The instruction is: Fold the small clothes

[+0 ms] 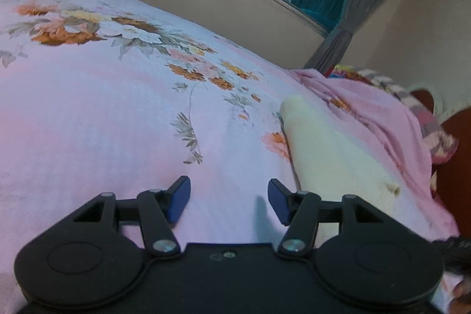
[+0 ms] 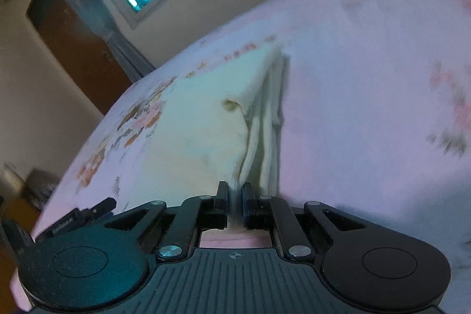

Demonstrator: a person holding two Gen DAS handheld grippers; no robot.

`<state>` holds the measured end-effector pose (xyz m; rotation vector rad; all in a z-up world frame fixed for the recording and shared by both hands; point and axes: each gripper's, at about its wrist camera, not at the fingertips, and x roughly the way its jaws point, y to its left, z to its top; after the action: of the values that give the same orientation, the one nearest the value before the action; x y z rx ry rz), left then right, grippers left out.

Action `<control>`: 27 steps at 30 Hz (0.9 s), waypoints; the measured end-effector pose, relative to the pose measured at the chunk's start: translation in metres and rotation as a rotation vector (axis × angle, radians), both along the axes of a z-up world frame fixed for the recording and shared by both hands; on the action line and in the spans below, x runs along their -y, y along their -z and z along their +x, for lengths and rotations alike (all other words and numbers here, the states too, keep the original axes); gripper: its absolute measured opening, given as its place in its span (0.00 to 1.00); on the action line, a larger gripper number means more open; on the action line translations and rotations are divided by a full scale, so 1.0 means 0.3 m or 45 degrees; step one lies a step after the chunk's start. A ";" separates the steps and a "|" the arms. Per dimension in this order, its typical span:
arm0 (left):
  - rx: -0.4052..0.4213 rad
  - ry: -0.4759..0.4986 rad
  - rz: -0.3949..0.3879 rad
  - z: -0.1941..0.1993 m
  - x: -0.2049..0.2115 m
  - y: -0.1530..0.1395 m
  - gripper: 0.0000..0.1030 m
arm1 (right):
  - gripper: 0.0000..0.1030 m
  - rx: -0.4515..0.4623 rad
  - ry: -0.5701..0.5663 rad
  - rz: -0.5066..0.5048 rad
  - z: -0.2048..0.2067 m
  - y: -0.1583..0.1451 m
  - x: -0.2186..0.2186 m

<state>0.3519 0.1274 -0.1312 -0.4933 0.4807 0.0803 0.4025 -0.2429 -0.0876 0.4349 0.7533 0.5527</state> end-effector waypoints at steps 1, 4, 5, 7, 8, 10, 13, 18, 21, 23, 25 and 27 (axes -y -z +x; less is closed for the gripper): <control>-0.004 0.003 0.018 -0.001 0.007 -0.001 0.56 | 0.11 0.029 -0.009 -0.028 -0.016 -0.016 -0.009; -0.008 0.004 0.043 -0.002 0.017 -0.002 0.56 | 0.45 0.061 -0.042 -0.087 -0.036 -0.024 -0.041; -0.008 0.004 0.045 -0.003 0.017 -0.002 0.57 | 0.47 0.049 -0.048 -0.116 -0.033 -0.014 -0.052; -0.006 0.004 0.037 -0.004 0.014 -0.002 0.57 | 0.43 0.059 -0.056 -0.169 -0.038 0.009 -0.059; -0.004 0.005 0.033 -0.006 0.013 -0.001 0.57 | 0.43 0.064 -0.036 -0.211 -0.040 0.014 -0.058; -0.001 0.006 0.027 -0.007 0.011 -0.001 0.57 | 0.43 0.070 -0.001 -0.197 -0.047 0.015 -0.040; 0.001 0.007 0.029 -0.008 0.012 0.000 0.57 | 0.43 0.103 0.031 -0.162 -0.059 0.004 -0.016; 0.001 0.006 0.029 -0.009 0.012 0.000 0.57 | 0.43 0.278 0.010 -0.196 -0.089 -0.034 -0.052; 0.000 0.006 0.030 -0.009 0.013 0.000 0.57 | 0.37 0.262 -0.098 -0.401 -0.067 0.027 -0.148; 0.001 0.006 0.027 -0.009 0.013 0.000 0.57 | 0.37 0.215 -0.065 -0.396 -0.042 0.047 -0.143; -0.005 0.005 0.026 -0.008 0.015 -0.005 0.57 | 0.37 0.226 -0.031 -0.413 -0.037 0.028 -0.138; -0.007 0.020 0.040 0.001 0.019 -0.031 0.57 | 0.37 0.278 -0.018 -0.351 -0.043 -0.005 -0.117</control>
<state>0.3521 0.1216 -0.1219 -0.4582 0.4883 0.0740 0.3896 -0.2079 -0.0860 0.1108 0.6116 0.4918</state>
